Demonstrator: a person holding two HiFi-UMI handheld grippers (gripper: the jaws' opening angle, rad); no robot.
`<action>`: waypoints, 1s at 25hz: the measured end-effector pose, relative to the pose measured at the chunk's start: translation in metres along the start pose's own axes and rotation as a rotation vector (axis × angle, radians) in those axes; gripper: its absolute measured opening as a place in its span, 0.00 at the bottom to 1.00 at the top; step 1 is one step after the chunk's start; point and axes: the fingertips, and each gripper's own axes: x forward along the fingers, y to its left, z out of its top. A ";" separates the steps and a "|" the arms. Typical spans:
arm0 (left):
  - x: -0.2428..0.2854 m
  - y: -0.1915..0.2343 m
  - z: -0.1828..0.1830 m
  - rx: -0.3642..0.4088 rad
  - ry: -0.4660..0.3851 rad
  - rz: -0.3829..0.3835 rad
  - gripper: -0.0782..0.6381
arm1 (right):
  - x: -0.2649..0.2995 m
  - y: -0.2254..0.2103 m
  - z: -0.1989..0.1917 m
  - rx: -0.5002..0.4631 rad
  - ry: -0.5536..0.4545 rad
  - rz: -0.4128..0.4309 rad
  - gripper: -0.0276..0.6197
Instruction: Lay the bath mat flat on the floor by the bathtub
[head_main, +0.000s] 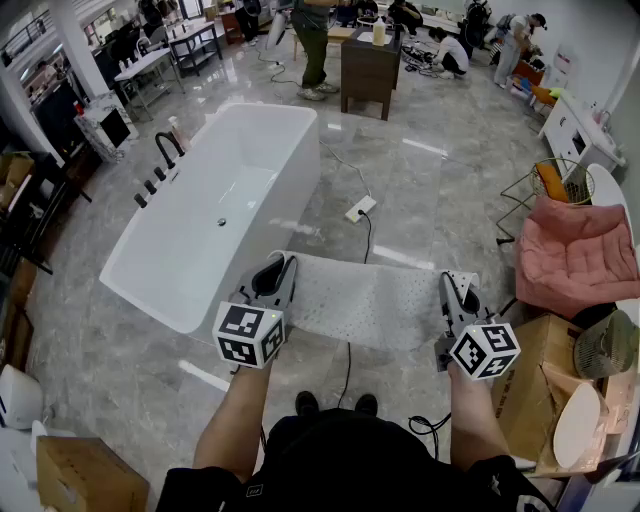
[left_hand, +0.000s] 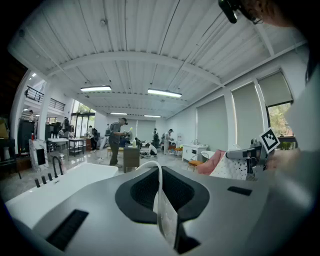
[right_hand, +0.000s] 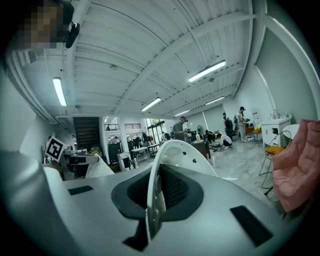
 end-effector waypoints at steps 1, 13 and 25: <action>0.000 -0.001 -0.001 0.000 0.003 -0.001 0.14 | -0.001 0.000 -0.001 0.004 0.001 0.003 0.07; 0.008 -0.026 -0.002 -0.001 0.013 -0.001 0.14 | -0.011 -0.016 -0.002 0.025 0.000 0.027 0.07; 0.031 -0.079 -0.012 0.006 0.035 0.004 0.14 | -0.041 -0.062 -0.012 0.079 0.004 0.084 0.07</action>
